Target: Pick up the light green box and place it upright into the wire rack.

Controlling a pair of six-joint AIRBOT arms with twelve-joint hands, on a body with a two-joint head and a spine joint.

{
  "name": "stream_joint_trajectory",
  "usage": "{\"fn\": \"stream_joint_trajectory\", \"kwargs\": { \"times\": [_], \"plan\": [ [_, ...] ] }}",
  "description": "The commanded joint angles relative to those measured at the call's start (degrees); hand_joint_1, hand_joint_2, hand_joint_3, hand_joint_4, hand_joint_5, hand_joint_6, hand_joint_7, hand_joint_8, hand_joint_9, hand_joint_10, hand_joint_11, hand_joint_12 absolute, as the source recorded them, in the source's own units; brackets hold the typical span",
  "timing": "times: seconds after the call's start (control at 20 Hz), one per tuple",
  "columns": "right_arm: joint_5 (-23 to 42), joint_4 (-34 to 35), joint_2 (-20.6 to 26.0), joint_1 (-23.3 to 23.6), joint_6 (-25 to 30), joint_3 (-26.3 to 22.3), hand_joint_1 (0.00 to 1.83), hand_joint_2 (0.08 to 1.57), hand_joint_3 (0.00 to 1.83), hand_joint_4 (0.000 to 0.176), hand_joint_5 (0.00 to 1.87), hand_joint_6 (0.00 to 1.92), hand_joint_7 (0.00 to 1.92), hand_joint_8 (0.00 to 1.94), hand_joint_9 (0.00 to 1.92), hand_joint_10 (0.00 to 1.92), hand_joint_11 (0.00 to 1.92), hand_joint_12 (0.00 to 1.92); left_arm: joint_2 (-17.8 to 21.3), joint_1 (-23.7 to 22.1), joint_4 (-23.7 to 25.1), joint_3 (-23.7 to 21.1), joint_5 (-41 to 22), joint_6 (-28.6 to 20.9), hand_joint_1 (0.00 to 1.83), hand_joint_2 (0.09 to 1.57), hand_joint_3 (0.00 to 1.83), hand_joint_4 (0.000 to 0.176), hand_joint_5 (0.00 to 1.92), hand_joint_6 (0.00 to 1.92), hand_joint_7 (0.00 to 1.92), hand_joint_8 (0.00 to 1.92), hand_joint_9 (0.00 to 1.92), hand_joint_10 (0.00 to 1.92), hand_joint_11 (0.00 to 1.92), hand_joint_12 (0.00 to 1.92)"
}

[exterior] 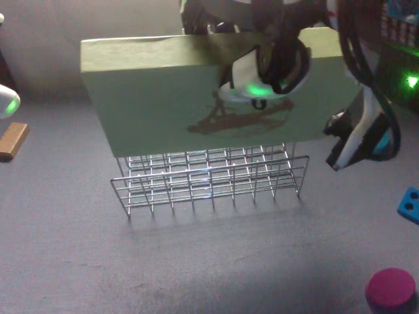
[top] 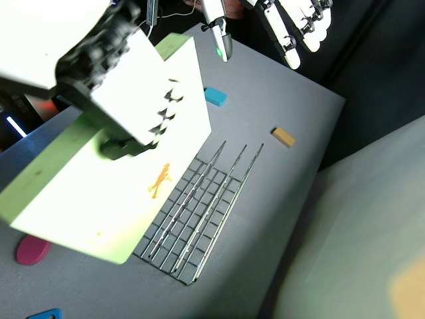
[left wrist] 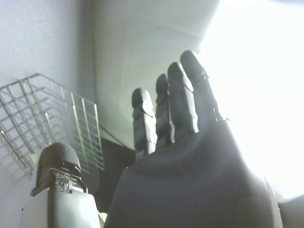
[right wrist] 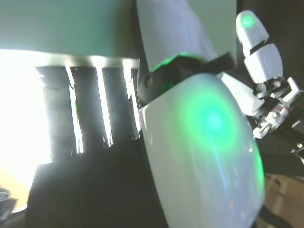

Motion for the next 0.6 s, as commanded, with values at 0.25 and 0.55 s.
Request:
{"fn": "stream_joint_trajectory", "kwargs": {
  "times": [0.25, 0.55],
  "plan": [
    [2.82, -4.92, -3.45, 0.18, -0.83, 3.23, 1.36, 1.18, 0.0, 0.0, 0.79, 1.02, 0.87, 1.22, 0.8, 1.46, 0.74, 1.47, 0.13, -0.69, 4.18, 0.01, -2.03, 0.55, 0.23, 1.11, 0.0, 0.101, 0.28, 0.0, 0.17, 0.0, 0.19, 0.0, 0.0, 0.64],
    [2.47, -3.03, -6.17, -0.81, -0.46, 5.55, 1.36, 1.18, 0.0, 0.0, 0.79, 1.02, 0.87, 1.22, 0.8, 1.46, 0.72, 1.46, 0.14, -0.54, 4.09, -0.05, -1.99, 0.55, 0.25, 1.1, 0.0, 0.105, 0.29, 0.0, 0.18, 0.0, 0.21, 0.0, 0.0, 0.67]
  ]
}}
